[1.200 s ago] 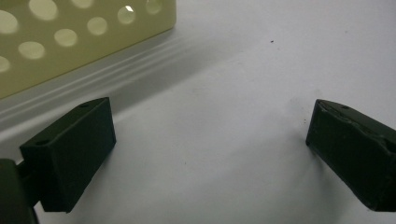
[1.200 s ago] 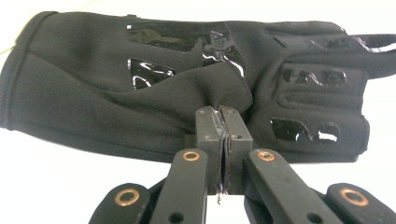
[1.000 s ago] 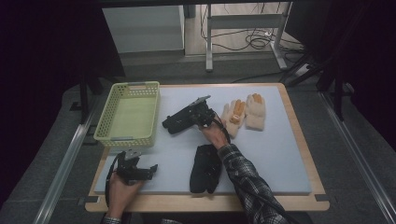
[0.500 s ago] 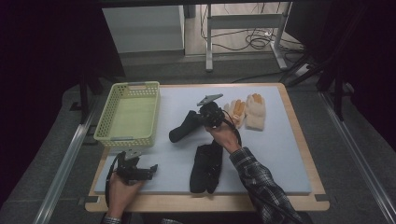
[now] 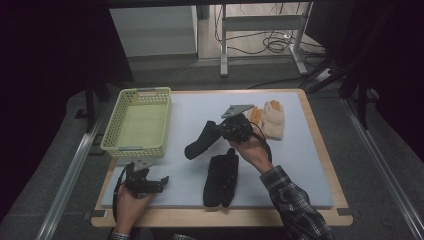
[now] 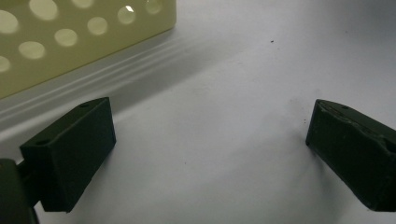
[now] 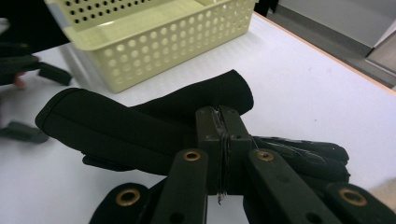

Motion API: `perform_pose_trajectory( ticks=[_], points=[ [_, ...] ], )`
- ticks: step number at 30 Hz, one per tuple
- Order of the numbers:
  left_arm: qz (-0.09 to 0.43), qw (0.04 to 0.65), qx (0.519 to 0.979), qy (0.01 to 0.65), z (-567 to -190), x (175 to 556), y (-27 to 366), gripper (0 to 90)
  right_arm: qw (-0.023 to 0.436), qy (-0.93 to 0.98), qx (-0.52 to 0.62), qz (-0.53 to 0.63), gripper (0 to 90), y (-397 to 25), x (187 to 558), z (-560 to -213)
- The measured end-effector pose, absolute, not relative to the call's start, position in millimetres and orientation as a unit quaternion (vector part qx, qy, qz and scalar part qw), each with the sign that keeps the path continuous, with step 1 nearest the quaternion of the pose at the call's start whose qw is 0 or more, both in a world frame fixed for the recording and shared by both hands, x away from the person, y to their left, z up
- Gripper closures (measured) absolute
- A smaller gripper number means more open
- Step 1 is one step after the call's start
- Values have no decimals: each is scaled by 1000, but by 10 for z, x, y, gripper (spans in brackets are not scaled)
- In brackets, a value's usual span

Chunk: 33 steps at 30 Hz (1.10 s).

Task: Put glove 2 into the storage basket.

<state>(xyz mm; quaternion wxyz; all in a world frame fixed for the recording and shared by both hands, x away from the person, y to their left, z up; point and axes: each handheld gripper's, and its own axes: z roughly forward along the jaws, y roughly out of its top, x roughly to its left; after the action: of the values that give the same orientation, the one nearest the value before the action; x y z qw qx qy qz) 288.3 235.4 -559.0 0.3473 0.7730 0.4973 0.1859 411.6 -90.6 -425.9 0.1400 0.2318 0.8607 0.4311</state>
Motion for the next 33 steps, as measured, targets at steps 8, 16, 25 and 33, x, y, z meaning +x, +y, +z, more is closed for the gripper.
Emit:
perform_pose_trajectory(
  ticks=[8, 16, 25, 33],
  points=[
    [187, 349, 772, 498, -5592, 2884, 2352, 20, 140, 860, 217, 440, 875, -1158, 3870, -4155],
    [187, 349, 772, 498, -5591, 2883, 2352, 20, 133, 864, 208, 439, 874, -1564, 3539, -4134],
    [187, 349, 771, 498, -5592, 2883, 2351, 20, 112, 885, 212, 399, 873, -1722, 3470, -4319],
    [187, 349, 771, 498, -5592, 2883, 2352, 20, 110, 890, 205, 393, 866, -1248, 3756, -4490]
  ],
)
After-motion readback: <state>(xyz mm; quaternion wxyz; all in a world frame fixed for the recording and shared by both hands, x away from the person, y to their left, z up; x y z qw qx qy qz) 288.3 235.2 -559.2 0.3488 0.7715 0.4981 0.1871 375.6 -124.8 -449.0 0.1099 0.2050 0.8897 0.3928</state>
